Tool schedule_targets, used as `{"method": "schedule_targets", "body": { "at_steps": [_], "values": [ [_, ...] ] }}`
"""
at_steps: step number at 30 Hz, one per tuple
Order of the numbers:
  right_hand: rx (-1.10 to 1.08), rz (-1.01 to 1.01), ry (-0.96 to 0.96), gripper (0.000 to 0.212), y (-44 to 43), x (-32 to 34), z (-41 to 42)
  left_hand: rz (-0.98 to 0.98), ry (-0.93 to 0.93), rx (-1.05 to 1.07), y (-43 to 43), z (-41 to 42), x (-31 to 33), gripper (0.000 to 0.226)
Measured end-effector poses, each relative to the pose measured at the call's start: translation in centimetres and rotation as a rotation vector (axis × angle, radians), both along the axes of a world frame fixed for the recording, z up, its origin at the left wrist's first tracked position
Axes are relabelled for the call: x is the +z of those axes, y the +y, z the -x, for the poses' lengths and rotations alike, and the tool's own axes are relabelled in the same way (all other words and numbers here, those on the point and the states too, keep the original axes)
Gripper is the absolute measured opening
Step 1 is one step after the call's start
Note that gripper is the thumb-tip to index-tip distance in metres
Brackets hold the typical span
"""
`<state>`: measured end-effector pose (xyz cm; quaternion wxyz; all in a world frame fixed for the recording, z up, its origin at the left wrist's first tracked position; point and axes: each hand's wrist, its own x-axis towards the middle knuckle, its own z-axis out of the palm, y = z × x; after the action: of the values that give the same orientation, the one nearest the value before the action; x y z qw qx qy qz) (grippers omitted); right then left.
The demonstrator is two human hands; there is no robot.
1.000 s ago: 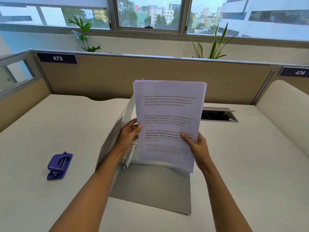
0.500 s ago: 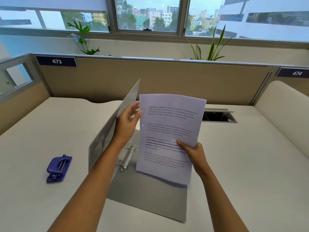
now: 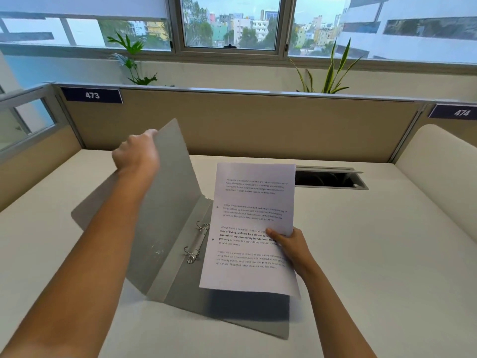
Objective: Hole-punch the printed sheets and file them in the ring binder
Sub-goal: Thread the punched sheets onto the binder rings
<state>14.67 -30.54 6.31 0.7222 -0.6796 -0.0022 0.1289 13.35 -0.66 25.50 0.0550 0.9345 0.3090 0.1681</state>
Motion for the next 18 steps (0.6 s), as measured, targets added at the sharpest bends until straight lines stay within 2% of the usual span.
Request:
{"method": "schedule_targets", "body": {
  "at_steps": [6, 9, 14, 18],
  "values": [
    [0.044, 0.000, 0.054, 0.026, 0.6, -0.5, 0.3, 0.045, 0.004, 0.135, 2.1, 2.1, -0.6, 0.051],
    [0.064, 0.014, 0.073, 0.019, 1.0, -0.8, 0.2, 0.000, -0.006, 0.156, 2.4, 2.6, -1.4, 0.051],
    [0.097, 0.042, 0.064, 0.023, 1.4, -1.3, 0.0, -0.246, -0.012, 0.061, 2.3, 2.1, -2.7, 0.056],
    [0.095, 0.043, 0.077, 0.033, 0.8, -2.3, 0.0, -0.447, 0.151, -0.114, 1.5, 1.5, -4.7, 0.064]
  ]
}}
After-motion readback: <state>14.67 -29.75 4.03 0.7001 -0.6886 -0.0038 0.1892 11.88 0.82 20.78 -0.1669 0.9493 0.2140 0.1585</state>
